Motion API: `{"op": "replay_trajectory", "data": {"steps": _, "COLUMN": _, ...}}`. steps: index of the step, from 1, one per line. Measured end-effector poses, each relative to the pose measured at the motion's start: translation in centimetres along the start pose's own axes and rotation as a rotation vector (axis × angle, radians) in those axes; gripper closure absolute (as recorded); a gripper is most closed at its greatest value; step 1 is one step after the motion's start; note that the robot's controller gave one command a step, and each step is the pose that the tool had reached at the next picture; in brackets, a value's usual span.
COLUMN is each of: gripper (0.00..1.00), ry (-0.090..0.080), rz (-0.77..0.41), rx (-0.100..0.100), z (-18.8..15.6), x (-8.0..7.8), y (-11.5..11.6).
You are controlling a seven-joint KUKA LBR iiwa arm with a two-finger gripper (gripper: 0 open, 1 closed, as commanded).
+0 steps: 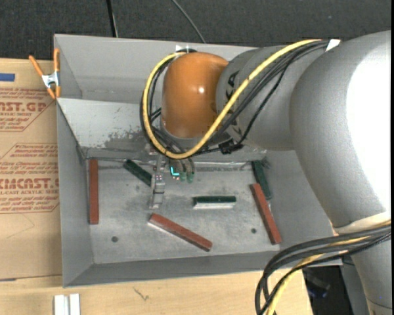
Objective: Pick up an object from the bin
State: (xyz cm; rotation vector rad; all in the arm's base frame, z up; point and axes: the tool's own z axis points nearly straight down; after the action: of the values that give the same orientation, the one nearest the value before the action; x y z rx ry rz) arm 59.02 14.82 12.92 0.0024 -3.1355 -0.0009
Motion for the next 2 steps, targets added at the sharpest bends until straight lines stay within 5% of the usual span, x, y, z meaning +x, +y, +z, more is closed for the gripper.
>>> {"op": "replay_trajectory", "data": {"steps": 1, "gripper": 0.00, "ry": -0.007, "rz": 0.001, "rx": -0.001, "z": -0.4, "x": -0.2, "y": 0.0}}
{"op": "replay_trajectory", "data": {"steps": 2, "gripper": 0.00, "ry": -0.012, "rz": 0.025, "rx": -0.003, "z": 4.1, "x": -0.4, "y": -1.7}}
